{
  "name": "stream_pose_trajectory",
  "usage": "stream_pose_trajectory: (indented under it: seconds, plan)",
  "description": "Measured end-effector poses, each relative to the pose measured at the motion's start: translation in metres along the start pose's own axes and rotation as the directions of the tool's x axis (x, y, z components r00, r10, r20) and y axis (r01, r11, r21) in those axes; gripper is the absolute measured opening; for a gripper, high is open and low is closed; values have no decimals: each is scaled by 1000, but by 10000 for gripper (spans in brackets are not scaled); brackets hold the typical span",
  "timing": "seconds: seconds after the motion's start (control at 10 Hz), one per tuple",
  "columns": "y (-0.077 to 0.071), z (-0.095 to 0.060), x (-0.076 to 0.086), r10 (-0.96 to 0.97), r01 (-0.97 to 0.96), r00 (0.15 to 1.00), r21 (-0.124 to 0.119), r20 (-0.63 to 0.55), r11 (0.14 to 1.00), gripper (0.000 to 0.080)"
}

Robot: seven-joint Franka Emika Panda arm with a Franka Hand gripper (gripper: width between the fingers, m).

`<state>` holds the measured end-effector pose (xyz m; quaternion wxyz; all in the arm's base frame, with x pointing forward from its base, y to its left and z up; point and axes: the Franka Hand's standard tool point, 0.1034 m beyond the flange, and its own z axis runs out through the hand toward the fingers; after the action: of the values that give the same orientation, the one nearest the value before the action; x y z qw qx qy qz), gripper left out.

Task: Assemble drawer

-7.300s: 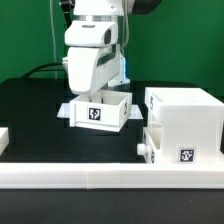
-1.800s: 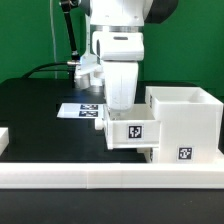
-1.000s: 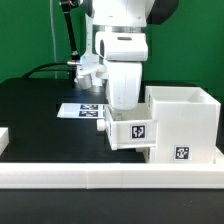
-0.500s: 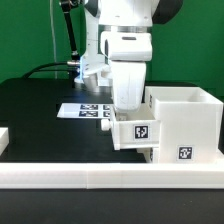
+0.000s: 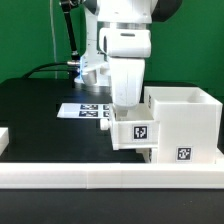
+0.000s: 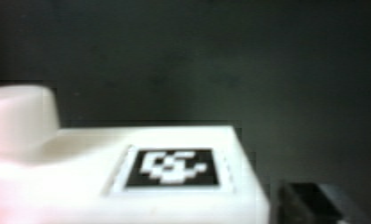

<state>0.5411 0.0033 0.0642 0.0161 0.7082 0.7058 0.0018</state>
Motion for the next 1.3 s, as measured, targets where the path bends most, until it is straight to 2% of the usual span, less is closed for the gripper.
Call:
stream_pose_trajectory:
  seconds: [0.1, 0.2, 0.3, 0.4, 0.5, 0.6, 0.7, 0.8, 1.1, 1.2, 1.3]
  plan:
    - [2, -7, 1, 1, -1, 1000, -1, 4, 1000, 536]
    - [3, -20, 2, 9, -10, 1000, 2, 11, 1000, 626]
    - [5, -30, -1, 11, -11, 1000, 4, 19, 1000, 642]
    - [9, -47, -7, 9, -9, 1000, 0, 30, 1000, 642]
    - [14, -60, -22, -20, 20, 999, 0, 41, 1000, 642]
    - [19, -64, -38, -41, 41, 998, 8, 45, 999, 649]
    - [25, -65, -51, -29, 28, 998, 15, 48, 999, 649]
    - [24, -64, -49, -28, 27, 999, 15, 45, 1000, 649]
    - [23, -60, -57, -51, 50, 998, 23, 21, 998, 649]
    - [26, -50, -63, -57, 59, 997, 32, -44, 998, 649]
    - [38, -48, -68, -40, 43, 996, 35, -82, 998, 649]
